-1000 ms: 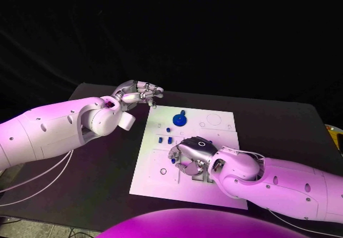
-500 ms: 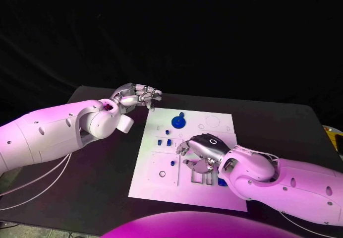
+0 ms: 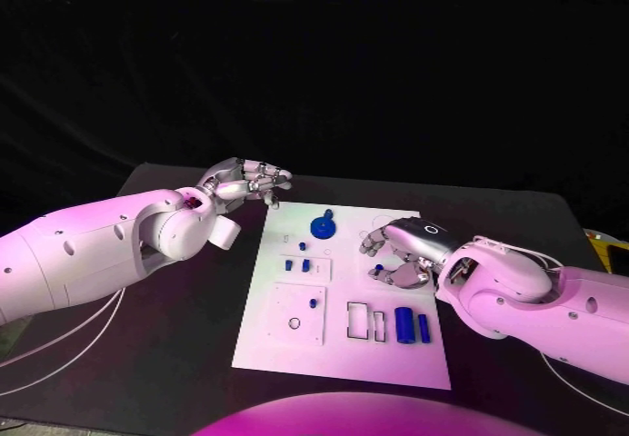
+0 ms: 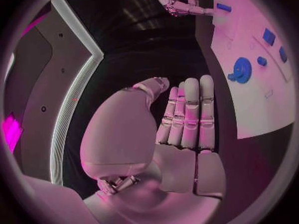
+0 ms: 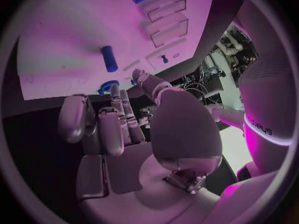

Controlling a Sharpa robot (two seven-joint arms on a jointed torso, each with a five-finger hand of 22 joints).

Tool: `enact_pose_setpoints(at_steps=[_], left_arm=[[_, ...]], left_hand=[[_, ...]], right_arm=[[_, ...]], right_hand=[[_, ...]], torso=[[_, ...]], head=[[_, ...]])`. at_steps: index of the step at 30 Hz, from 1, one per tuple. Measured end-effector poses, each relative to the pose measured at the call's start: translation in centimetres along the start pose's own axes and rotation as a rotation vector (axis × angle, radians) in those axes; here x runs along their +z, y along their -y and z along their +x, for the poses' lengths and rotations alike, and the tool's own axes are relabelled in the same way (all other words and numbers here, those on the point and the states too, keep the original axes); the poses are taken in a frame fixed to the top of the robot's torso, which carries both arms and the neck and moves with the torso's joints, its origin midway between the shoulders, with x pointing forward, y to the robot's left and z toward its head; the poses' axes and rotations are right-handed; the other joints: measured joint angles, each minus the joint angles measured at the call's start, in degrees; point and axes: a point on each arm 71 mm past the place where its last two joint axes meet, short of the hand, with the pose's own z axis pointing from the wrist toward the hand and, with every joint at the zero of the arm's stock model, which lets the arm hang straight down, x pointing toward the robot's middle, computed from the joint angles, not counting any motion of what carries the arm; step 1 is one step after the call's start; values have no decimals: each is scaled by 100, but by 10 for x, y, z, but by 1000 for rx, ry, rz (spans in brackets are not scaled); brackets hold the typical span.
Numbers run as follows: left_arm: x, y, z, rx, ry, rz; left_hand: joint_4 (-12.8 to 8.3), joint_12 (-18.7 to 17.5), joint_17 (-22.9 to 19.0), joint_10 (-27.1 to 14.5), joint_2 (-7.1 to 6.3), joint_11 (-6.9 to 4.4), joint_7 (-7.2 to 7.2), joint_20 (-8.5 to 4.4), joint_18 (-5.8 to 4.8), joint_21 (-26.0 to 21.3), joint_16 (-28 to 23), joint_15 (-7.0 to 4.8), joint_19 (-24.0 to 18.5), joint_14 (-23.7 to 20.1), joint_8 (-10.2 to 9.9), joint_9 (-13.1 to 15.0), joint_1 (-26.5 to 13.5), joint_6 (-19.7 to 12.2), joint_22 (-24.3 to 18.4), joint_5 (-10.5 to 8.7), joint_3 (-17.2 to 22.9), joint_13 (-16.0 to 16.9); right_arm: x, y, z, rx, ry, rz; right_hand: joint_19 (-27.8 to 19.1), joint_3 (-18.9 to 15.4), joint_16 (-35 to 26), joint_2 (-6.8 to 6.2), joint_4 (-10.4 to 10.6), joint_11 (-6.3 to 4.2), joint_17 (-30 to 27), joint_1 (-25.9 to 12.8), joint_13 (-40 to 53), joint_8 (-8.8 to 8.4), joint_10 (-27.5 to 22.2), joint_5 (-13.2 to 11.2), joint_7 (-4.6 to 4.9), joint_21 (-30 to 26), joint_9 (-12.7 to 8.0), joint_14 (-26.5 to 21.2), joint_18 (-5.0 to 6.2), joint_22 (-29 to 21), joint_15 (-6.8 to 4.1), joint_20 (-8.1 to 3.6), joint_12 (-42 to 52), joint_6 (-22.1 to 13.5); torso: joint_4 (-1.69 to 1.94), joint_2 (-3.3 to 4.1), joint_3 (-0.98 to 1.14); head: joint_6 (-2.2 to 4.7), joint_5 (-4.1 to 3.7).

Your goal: Assemble the parts on the task board

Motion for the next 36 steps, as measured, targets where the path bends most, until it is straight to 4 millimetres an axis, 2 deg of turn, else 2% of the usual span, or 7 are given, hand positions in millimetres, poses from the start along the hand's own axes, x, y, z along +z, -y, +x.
enact_pose_setpoints(at_steps=[8,15,17,20,24,28,36], left_arm=[[0,-1,0,-1,-3,-2],[-1,-1,0,-1,-4,-2],[-1,-1,0,-1,-3,-2],[-1,-1,-1,-1,-3,-2],[-1,-1,-1,-1,-2,-2],[-1,-1,-2,-1,-1,-2],[-2,-1,-2,-1,-1,-3]], left_hand=[[0,0,0,0,0,0,0,0,0,0,0,0,0,0,0,0,0,0,-6,0,0,6],[-1,0,0,0,0,0,0,0,0,0,0,0,0,0,0,1,0,0,-6,0,-1,6],[-16,0,0,0,0,0,0,0,0,0,0,0,0,0,0,1,0,0,-5,0,-16,6],[-16,0,0,0,0,0,0,0,0,0,0,0,0,0,0,1,0,0,-5,0,-16,6],[-16,0,0,0,0,0,0,0,0,0,0,0,0,0,0,1,0,0,-5,0,-16,5],[-16,22,0,0,22,0,0,0,1,0,0,0,0,0,0,1,22,0,-5,0,-16,5],[-16,21,0,0,22,0,0,0,0,0,0,0,0,0,0,1,22,0,-7,0,-16,5]], right_arm=[[-1,10,4,-15,-58,25],[0,12,10,-23,-96,31],[0,13,11,-26,-102,33],[0,14,12,-29,-106,37],[1,16,13,-33,-108,45],[1,17,13,-36,-109,51],[1,17,15,-35,-111,52]], right_hand=[[-9,-160,0,2,30,10,-26,2,-7,-4,-68,23,-1,-27,0,0,0,-1,0,9,42,-1],[-9,-194,0,142,32,-10,18,142,-12,-4,-88,23,-1,-20,-1,0,0,-1,0,9,140,-1],[6,-194,0,212,32,-13,56,212,-12,-4,-85,6,-43,46,2,0,0,-1,0,-5,208,41],[34,-71,0,324,43,-52,57,324,-16,-4,-2,-168,-60,126,17,0,0,-2,0,-33,294,143],[89,122,0,403,39,-83,52,403,-51,-4,47,-326,-83,176,29,0,-1,-2,0,-44,337,246],[97,179,0,400,34,-62,52,401,-66,26,67,-336,-87,217,31,0,0,-2,0,-53,337,289],[129,286,0,423,63,-103,57,423,-83,55,212,-401,-107,289,54,0,0,-3,-1,-79,403,391]], torso=[[4,7,2],[12,8,1],[12,8,0],[11,8,-2],[12,8,-3],[11,8,-3],[4,7,2]], head=[[7,-12],[-7,-9],[-10,-9],[-12,-9],[-14,-9],[-20,-10],[-23,-11]])
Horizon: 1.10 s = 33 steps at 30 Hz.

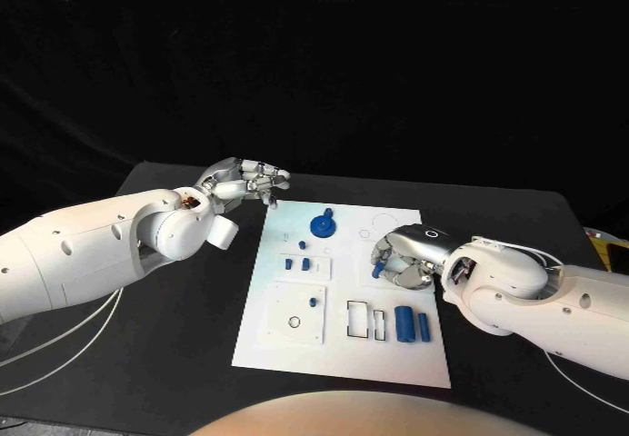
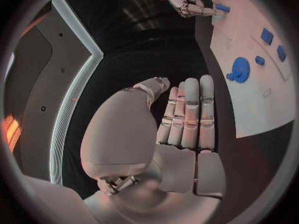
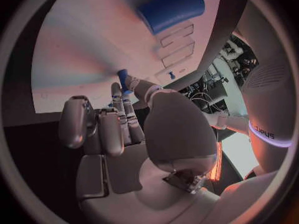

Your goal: Assemble the parts on the task board

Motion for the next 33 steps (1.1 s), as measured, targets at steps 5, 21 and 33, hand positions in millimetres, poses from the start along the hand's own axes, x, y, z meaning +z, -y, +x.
enact_pose_setpoints(at_steps=[5,21,33], left_arm=[[0,0,0,0,0,0],[0,0,0,-1,-3,-1],[0,-1,-1,-1,-4,-3]], left_hand=[[0,0,0,0,0,0,0,0,0,0,0,0,0,0,0,0,0,0,-3,0,0,0],[0,-1,0,0,8,0,0,-21,0,0,0,0,21,0,0,0,8,0,-2,0,0,1],[0,-1,0,0,29,0,0,-21,0,0,-22,0,21,0,0,0,29,0,-2,0,0,4]], right_arm=[[0,-1,0,2,0,-2],[1,-2,0,19,6,-2],[-4,-5,-6,70,32,5]], right_hand=[[49,62,0,23,30,-41,17,-23,-9,41,81,-35,-22,88,23,1,0,0,-44,-14,22,83],[101,212,22,94,72,-108,49,-30,-40,144,332,-167,-114,214,75,-19,0,4,-104,-67,22,306],[120,251,22,183,94,-134,56,-15,-47,211,399,-202,-132,253,108,1,0,3,-125,-87,21,377]], torso=[[1,0,2],[8,-3,-5],[7,-10,-6]], head=[[1,-4],[-40,-29],[-37,-16]])
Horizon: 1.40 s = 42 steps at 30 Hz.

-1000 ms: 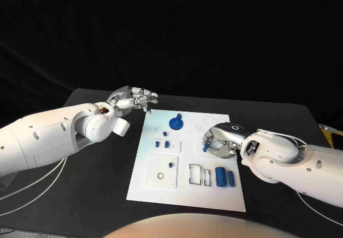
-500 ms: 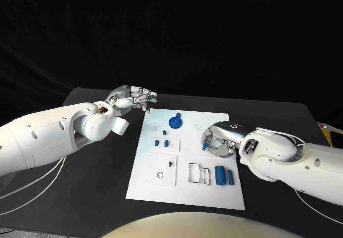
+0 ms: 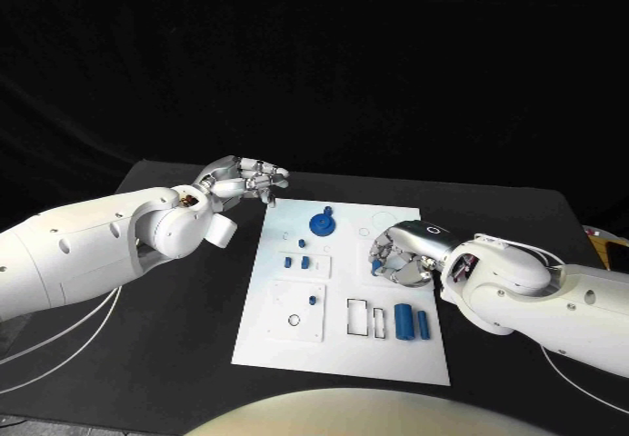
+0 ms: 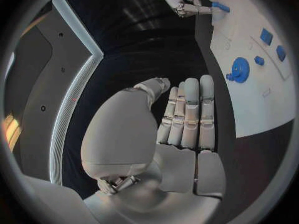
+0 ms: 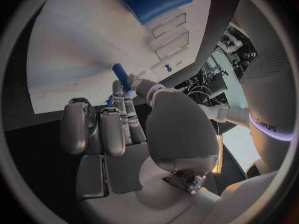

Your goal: Assemble the parts on the task board

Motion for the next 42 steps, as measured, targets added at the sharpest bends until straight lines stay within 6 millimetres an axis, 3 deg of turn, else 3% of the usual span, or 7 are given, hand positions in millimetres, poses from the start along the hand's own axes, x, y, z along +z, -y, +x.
enact_pose_setpoints(at_steps=[8,17,32,42], left_arm=[[1,0,0,0,-2,0],[1,0,1,-2,-7,0],[4,0,5,-5,-17,0],[5,-1,7,-5,-21,0]], left_hand=[[0,21,0,0,0,0,0,0,0,0,0,0,0,0,0,0,0,0,0,0,0,-1],[0,21,0,-21,0,21,0,0,0,-22,0,0,0,0,0,0,0,0,-6,0,0,-1],[0,21,0,-42,0,0,0,0,0,-22,0,0,0,0,0,0,0,0,-5,0,0,-2],[0,21,0,-42,0,0,0,0,0,-22,0,0,0,0,0,0,0,0,-4,0,0,-2]], right_arm=[[-4,-15,-18,62,32,-22],[1,-46,-17,137,35,-86],[21,-100,24,186,3,-214],[29,-108,46,190,-18,-230]], right_hand=[[20,0,0,19,0,-9,-1,-7,-1,-3,9,-1,0,14,0,0,0,0,0,-20,0,-1],[20,0,0,19,0,11,6,-7,-7,-11,29,-12,3,13,0,0,0,-1,1,-20,0,-7],[19,7,0,-6,8,12,-4,-31,-12,-10,30,5,7,13,0,0,0,-2,1,-20,0,-31],[19,16,0,-7,17,12,-10,-31,-12,-17,29,5,7,13,0,0,0,-3,1,-20,0,-51]], torso=[[-1,-4,-1],[-3,4,1],[2,14,4],[-3,10,3]], head=[[13,12],[14,75],[-7,244],[-24,285]])
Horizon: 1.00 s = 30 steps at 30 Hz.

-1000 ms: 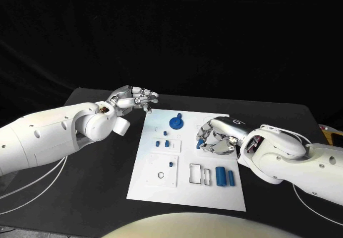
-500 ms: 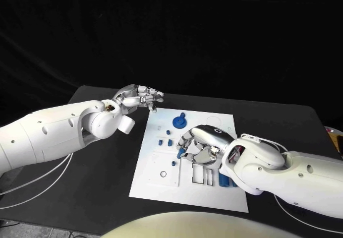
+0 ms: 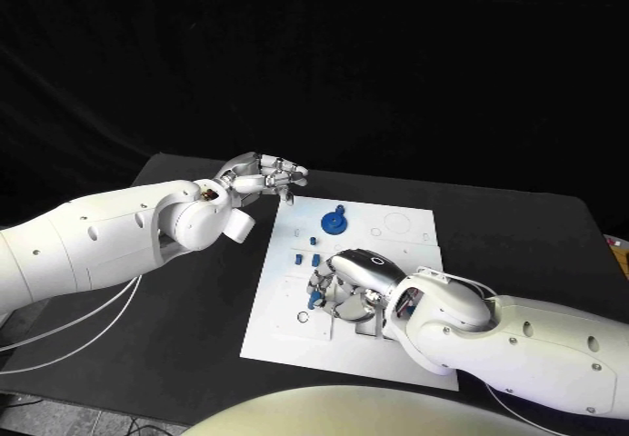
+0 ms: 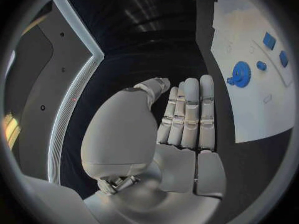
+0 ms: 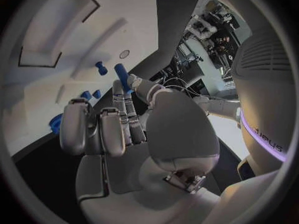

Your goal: Assemble the parts on the task board

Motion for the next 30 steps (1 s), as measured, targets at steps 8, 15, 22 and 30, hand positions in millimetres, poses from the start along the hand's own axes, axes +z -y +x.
enact_pose_setpoints(at_steps=[8,15,22,30], left_arm=[[0,0,0,0,0,-1],[0,0,-1,0,1,-2],[0,0,-1,0,1,-3],[-1,0,-1,1,2,-4]], left_hand=[[0,0,0,0,0,0,0,0,0,0,0,0,0,0,0,0,0,0,0,0,0,0],[0,0,0,0,0,0,0,0,0,0,0,0,0,0,0,-5,0,0,-5,0,0,-1],[0,0,0,0,0,0,0,0,0,0,0,0,0,0,0,-5,0,0,-5,0,0,-1],[0,0,0,0,0,0,0,0,0,0,0,0,0,0,0,-5,0,0,-4,0,0,-1]], right_arm=[[5,-4,12,11,-15,-8],[8,-5,17,15,-23,-10],[9,-7,20,18,-27,-14],[10,-4,21,13,-31,-10]], right_hand=[[0,0,0,0,0,0,0,0,0,-12,0,-1,-1,-23,10,0,0,0,0,0,0,-17],[0,-1,0,12,-1,0,-6,-12,-4,4,0,0,0,-23,49,0,0,1,0,0,-21,-38],[0,-1,0,16,-1,0,-6,-33,-5,5,0,24,8,-23,51,0,0,4,0,0,-21,-50],[0,-2,0,1,-2,1,-6,-49,-4,2,0,24,30,-23,82,0,0,3,0,0,-21,-42]], torso=[[-2,-1,1],[2,1,1],[3,2,-1],[2,0,-3]], head=[[-2,1],[-21,5],[-31,14],[-48,21]])
